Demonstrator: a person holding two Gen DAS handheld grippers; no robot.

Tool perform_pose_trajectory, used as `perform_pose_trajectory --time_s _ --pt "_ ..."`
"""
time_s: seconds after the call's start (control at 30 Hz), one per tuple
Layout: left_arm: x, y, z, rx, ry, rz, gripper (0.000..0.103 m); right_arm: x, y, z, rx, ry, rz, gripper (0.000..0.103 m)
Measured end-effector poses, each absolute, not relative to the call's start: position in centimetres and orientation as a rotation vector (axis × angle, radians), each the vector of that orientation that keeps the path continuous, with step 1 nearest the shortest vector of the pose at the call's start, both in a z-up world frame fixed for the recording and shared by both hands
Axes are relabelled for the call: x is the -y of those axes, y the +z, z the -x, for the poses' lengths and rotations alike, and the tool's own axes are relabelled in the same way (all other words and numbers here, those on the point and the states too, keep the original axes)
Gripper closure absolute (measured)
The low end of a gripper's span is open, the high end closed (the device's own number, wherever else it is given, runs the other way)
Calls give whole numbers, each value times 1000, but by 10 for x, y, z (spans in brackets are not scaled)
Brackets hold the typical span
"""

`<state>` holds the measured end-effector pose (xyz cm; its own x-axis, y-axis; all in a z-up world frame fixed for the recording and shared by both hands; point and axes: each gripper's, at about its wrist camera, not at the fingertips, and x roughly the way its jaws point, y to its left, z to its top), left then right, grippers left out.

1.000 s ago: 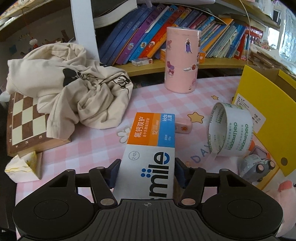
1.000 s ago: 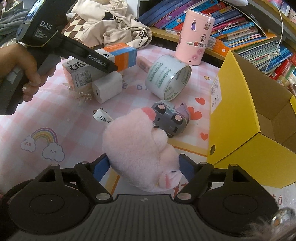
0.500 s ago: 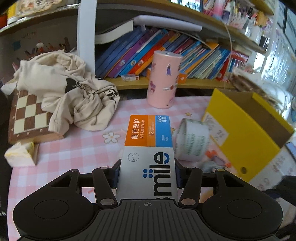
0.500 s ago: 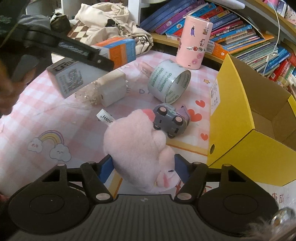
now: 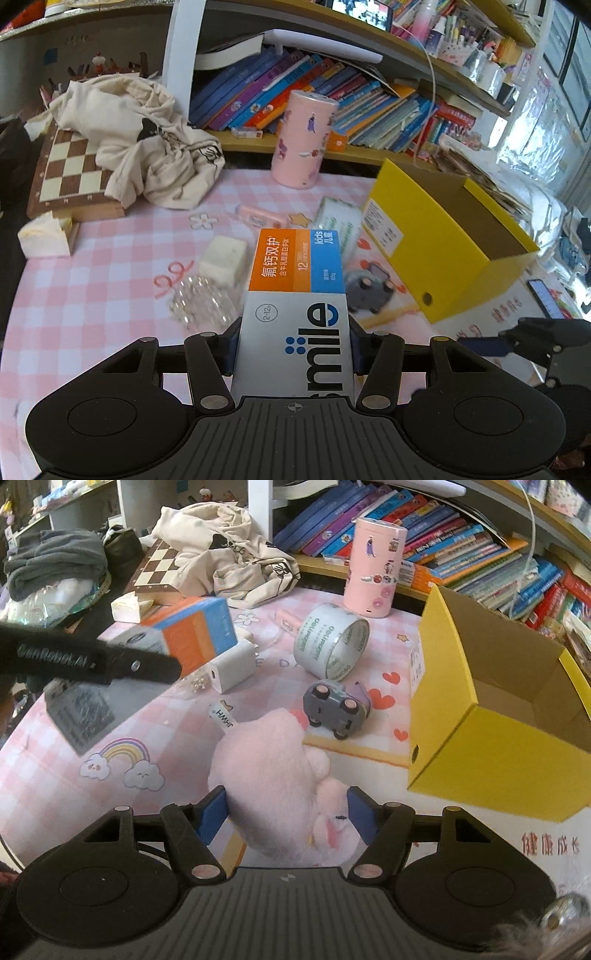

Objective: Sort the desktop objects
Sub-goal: 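Lift and carry the usmile box and the pig toward the yellow cardboard box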

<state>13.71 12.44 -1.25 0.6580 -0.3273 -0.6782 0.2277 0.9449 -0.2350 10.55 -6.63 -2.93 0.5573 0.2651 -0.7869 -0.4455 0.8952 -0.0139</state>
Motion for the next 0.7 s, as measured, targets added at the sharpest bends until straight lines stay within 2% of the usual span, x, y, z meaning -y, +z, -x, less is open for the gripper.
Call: perform_pose_trajectory --time_s 0.7 --pt "-90 -20 -99 -850 -449 78 51 108 -28 -69 -935 285 63 37"
